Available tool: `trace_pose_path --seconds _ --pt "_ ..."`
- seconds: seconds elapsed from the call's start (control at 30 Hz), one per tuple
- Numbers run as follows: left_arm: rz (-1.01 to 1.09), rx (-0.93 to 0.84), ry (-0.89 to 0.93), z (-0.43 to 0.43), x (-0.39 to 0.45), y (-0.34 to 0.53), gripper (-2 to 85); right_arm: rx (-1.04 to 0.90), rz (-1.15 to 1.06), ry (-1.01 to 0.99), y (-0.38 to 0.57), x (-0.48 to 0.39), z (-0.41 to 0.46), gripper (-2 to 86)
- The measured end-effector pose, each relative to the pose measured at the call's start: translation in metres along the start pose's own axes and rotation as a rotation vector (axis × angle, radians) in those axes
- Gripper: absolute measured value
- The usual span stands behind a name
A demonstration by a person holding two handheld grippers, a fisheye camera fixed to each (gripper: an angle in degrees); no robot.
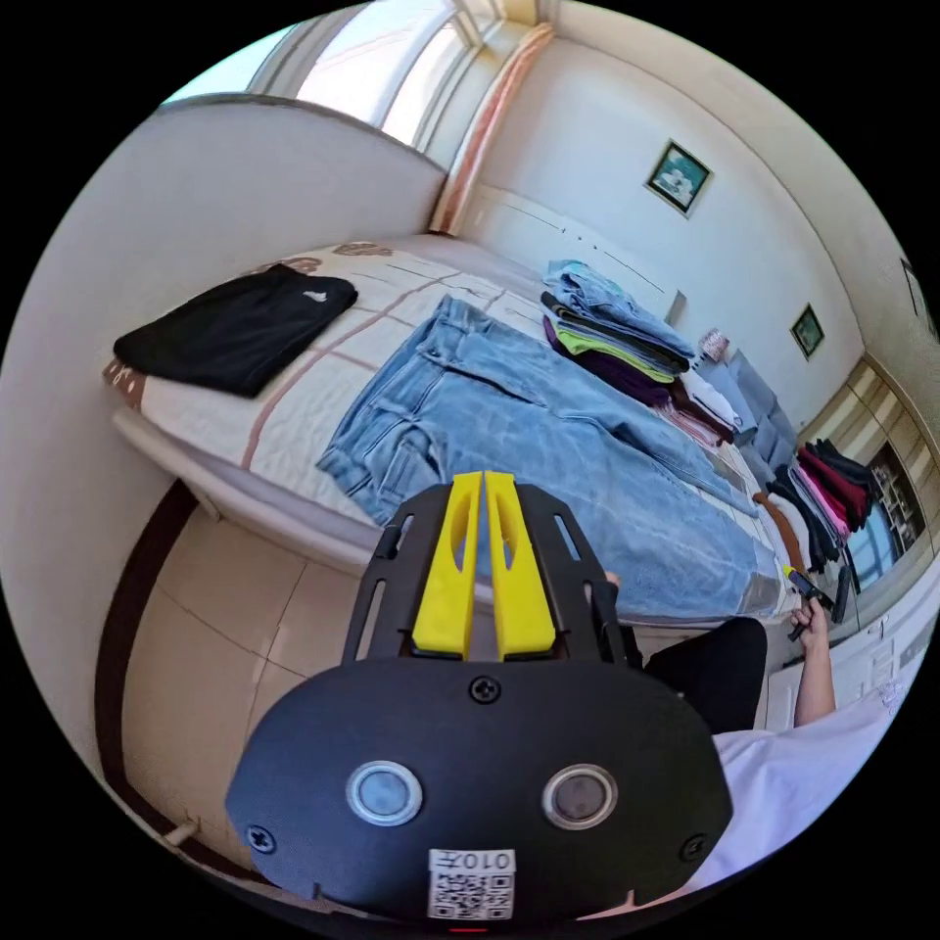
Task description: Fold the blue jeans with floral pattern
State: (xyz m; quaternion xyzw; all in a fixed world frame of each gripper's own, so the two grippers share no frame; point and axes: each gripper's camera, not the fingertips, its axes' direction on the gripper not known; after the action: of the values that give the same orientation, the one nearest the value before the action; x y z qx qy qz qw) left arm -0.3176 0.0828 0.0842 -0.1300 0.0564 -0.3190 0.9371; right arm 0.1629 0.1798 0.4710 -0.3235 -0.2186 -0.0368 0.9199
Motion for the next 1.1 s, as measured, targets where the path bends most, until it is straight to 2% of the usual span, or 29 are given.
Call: trace_pose_path --seconds 0.07,0.2,0.33,0.4,0.47,0.5,0.57,0.63,0.73,0.83,0.93,1.1 --pt "-0.012 -0.022 0.041 0.034 -0.003 -0.015 -0.1 -0.094 -0.019 -0.032 -0.019 -0.013 0.034 7.8" --pt "-0.107 -0.151 0.05 0.121 -0.028 -0.01 -0.2 -0.123 0.021 -0.056 -0.029 -0.017 0.067 7.1" --pt "-0.222 -0.058 0.255 0.155 -0.047 0.015 0.0 -0.102 0.117 -0.118 -0.031 -0.005 0.085 4.3" --pt "-0.187 -0.056 0.245 0.159 -0.035 0.014 0.2 -0.122 0.138 -0.134 -0.037 -0.006 0.091 4.2" --pt "-0.076 -0.03 0.143 0.153 -0.004 0.005 0.6 -0.144 0.073 -0.066 -0.054 -0.027 0.089 5.3" --pt "0.049 0.021 0.082 0.147 0.025 -0.007 1.0 -0.111 0.039 -0.047 -0.06 -0.035 0.085 5.8" --pt "0.249 0.055 0.027 0.151 0.069 -0.034 2.5 0.063 -0.11 0.003 -0.087 -0.067 0.067 8.0" --pt "0.475 0.007 -0.037 0.185 0.121 -0.086 5.6 0.105 -0.205 0.046 -0.118 -0.081 0.066 10.3" --pt "0.707 -0.101 -0.1 0.257 0.176 -0.158 8.5 0.02 -0.314 0.075 -0.184 -0.091 0.094 12.8" --pt "0.843 -0.219 -0.113 0.337 0.221 -0.225 10.6 -0.058 -0.439 0.112 -0.246 -0.102 0.135 13.1" --pt "0.97 -0.32 -0.238 0.411 0.26 -0.274 12.4 -0.128 -0.584 0.12 -0.299 -0.111 0.177 13.2" --pt "1.058 -0.478 -0.269 0.5 0.284 -0.317 13.9 -0.286 -0.749 0.166 -0.363 -0.114 0.234 13.4"
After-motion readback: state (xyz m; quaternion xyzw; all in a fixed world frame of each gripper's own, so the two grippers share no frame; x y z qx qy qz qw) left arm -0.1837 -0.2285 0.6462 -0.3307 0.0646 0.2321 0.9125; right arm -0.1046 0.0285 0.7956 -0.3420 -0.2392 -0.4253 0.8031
